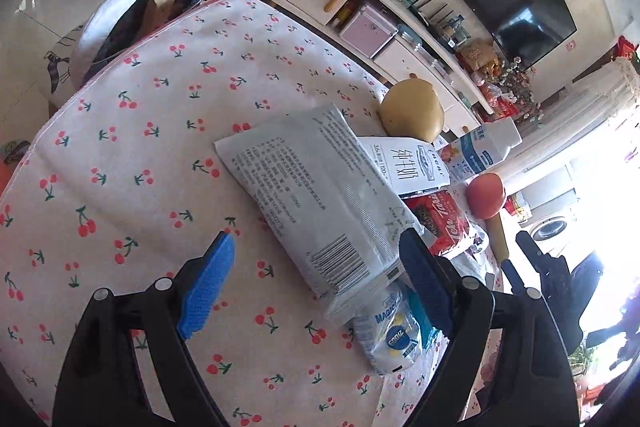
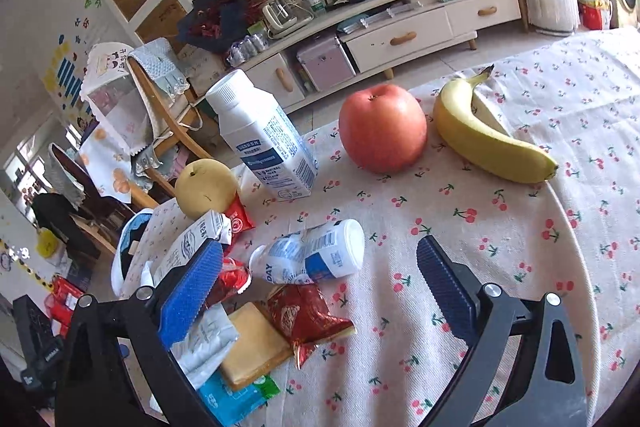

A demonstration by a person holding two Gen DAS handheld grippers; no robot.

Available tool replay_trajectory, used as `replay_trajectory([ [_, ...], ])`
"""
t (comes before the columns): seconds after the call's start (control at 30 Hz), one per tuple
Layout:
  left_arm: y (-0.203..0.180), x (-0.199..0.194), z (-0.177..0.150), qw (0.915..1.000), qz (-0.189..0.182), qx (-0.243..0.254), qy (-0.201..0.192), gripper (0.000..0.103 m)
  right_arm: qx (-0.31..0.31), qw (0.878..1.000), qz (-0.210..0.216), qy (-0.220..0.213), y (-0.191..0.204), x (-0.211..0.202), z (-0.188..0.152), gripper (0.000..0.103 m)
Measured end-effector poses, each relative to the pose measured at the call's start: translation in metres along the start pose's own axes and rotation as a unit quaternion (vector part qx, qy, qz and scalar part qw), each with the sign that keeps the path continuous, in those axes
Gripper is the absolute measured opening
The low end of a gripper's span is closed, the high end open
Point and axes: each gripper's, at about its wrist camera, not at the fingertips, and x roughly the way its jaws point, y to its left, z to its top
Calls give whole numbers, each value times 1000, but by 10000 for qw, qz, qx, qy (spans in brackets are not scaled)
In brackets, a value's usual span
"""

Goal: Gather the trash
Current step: 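Grasp the white yogurt bottle with the right tool while the left tool grasps the white packet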

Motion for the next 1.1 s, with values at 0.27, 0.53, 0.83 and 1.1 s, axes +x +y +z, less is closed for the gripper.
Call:
replay_trajectory([
  [0.27, -19, 34, 17, 9970, 711, -266, 171, 85, -356, 9991, -6, 227, 10, 32, 15, 83],
  [0.53, -30, 51, 37, 9912, 1204, -486, 249, 87, -583, 9961, -11, 668, 9, 61, 9, 69],
  [0.83, -56, 58, 27, 9846, 1711, 355, 53, 87, -815, 9924, 247, 884, 9, 56, 7, 49],
  [1.1, -57, 51, 14, 9818, 1752, 736, 56, 80, -1384, 9816, 503, 1213, 30, 45, -9, 48],
])
